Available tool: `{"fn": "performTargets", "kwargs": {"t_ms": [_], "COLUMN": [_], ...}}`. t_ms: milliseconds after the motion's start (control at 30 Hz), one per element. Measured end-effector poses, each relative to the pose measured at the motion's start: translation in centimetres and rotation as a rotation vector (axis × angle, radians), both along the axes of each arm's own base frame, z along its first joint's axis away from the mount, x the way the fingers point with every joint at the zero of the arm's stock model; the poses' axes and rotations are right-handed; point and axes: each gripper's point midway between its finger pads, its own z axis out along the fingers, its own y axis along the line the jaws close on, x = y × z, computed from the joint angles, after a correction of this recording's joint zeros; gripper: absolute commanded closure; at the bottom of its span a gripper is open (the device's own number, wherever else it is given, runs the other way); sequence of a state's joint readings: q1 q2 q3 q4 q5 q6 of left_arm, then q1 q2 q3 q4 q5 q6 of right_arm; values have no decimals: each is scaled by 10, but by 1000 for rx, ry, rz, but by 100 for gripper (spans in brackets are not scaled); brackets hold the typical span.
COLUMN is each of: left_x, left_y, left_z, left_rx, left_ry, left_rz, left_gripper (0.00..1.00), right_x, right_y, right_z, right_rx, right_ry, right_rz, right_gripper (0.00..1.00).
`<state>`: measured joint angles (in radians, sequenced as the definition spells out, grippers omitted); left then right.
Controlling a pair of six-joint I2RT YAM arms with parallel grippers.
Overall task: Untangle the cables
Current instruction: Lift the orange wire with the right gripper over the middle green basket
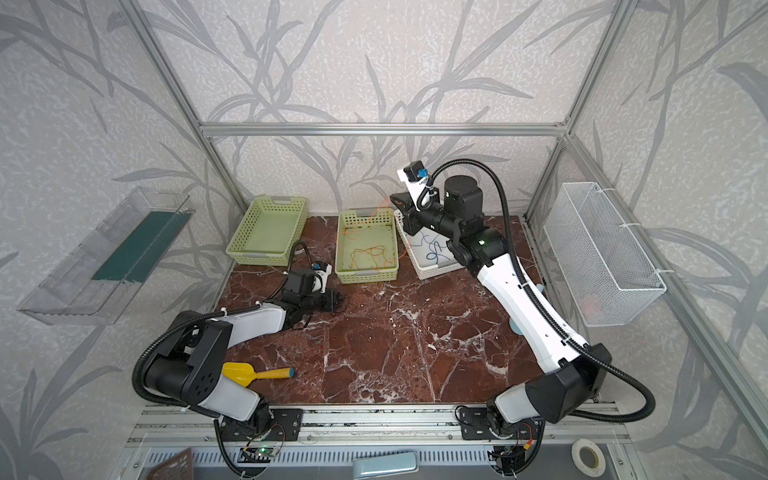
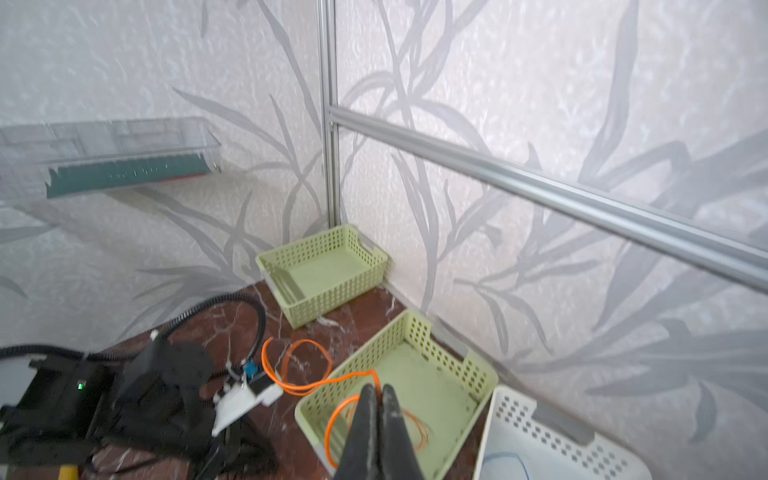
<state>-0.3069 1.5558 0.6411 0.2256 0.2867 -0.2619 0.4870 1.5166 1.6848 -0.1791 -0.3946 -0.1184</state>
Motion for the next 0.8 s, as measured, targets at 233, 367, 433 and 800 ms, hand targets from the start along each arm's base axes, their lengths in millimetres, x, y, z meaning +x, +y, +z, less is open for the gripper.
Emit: {"fn": "performTargets", "kwargs": {"t_ms": [233, 367, 433, 800], "left_x": [1, 3, 3, -5], "left_y": [-4, -5, -6, -47], "left_z": [2, 2, 1, -8], "left_rx": [-5, -7, -8, -28], "left_ry": [-12, -13, -14, -3], "left_rz": [-9, -10, -14, -119], "left_gripper": [100, 100, 100, 100], "right_x": [38, 70, 88, 152], "right_y": [43, 63, 75, 112], "right_z": [52, 51, 38, -84], "right_rx": [17, 13, 1, -96], "right_ry": [-165, -209, -204, -31], "right_rz": [52, 65, 74, 85], "right_gripper": [100, 100, 100, 100]}}
